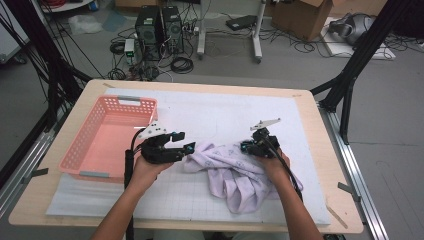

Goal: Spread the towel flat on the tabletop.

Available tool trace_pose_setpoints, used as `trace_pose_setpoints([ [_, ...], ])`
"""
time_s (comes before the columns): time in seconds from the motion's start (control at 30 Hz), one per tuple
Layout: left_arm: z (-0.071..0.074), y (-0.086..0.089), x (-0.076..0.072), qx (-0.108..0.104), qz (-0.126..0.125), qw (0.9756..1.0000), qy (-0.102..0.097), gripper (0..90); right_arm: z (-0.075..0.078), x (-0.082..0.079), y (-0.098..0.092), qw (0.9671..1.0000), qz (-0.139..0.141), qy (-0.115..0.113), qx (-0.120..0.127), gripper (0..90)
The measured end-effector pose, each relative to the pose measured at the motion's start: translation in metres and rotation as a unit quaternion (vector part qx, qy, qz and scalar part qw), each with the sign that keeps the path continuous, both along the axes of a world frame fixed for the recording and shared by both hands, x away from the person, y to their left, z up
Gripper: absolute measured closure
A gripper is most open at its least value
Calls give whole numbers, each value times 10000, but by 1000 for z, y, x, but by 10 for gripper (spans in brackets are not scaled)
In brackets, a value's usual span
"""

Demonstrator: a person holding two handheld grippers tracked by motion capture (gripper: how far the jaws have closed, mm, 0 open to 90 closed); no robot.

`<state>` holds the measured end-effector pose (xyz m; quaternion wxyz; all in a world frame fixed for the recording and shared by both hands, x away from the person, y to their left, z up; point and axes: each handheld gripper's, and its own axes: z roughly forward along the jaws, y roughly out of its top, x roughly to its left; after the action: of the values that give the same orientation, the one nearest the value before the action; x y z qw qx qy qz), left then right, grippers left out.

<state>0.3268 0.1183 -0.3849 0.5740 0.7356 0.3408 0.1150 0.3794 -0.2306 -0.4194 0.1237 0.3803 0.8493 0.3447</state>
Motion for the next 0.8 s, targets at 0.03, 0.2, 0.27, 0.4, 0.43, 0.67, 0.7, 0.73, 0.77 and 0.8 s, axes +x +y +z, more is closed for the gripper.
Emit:
trace_pose_setpoints([
  [0.03,0,1,1,2,33,10000,27,398,3,-5,-2,10000,61,-60,19,856],
  [0.2,-3,-3,5,92,168,9997,137,419,19,-33,-19,9985,226,-405,280,862],
  [0.27,-5,-6,7,119,179,9996,189,430,24,-47,-25,9976,317,-543,289,864],
  [0.4,-12,-13,15,30,228,9992,327,438,29,-71,-33,9957,460,-713,361,864],
  [0.43,-14,-15,17,17,236,9990,380,437,30,-77,-34,9952,486,-762,377,864],
  [0.67,-28,-31,29,27,151,9969,772,384,25,-107,-35,9934,830,-740,273,866],
  [0.7,-31,-35,30,97,78,9965,831,383,22,-110,-36,9934,864,-713,242,866],
  [0.73,-33,-38,30,217,51,9960,869,377,20,-112,-36,9939,861,-661,211,867],
  [0.77,-37,-43,31,340,-8,9951,927,372,18,-114,-38,9940,880,-615,198,867],
  [0.8,-40,-47,32,470,-53,9942,965,372,15,-115,-39,9942,900,-562,195,869],
])
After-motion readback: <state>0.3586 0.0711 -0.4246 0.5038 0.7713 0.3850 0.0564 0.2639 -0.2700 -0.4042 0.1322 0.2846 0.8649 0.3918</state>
